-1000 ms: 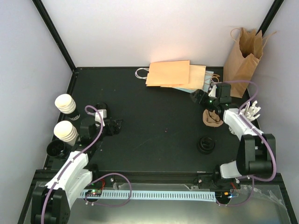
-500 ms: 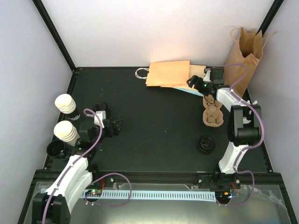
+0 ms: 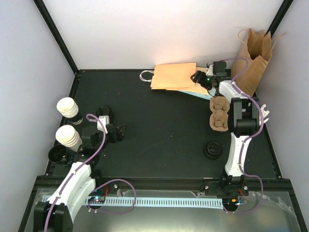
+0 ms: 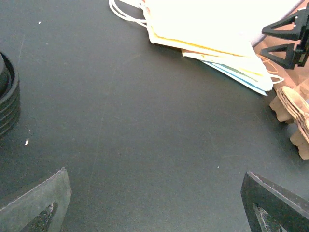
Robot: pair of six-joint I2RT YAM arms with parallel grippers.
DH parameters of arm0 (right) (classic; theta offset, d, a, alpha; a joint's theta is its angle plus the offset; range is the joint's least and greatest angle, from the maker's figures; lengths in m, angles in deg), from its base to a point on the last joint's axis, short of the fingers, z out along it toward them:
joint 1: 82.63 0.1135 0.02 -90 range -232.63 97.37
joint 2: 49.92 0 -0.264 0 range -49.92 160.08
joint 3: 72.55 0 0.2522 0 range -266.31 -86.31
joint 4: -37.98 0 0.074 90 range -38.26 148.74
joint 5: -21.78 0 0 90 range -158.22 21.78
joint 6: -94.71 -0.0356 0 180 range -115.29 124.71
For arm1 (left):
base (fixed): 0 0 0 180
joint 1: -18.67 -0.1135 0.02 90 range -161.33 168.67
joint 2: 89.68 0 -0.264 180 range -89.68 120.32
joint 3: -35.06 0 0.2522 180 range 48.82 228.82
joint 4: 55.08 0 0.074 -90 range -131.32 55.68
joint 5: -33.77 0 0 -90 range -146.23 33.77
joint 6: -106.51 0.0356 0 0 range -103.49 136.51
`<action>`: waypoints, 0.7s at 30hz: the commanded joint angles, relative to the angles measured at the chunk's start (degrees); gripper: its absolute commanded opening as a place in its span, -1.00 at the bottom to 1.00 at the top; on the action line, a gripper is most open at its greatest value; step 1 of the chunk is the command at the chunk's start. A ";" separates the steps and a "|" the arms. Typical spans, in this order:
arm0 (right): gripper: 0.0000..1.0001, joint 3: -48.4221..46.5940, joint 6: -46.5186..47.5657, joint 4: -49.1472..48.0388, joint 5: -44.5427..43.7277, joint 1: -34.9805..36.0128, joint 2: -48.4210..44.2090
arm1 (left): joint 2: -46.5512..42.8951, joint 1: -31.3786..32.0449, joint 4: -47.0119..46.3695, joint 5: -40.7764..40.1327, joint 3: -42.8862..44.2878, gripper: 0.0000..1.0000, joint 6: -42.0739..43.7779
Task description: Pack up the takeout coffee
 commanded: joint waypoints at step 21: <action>-0.92 -9.27 -4.62 -1.10 9.85 0.18 10.33 | 1.20 0.26 -1.98 1.42 0.29 0.85 0.17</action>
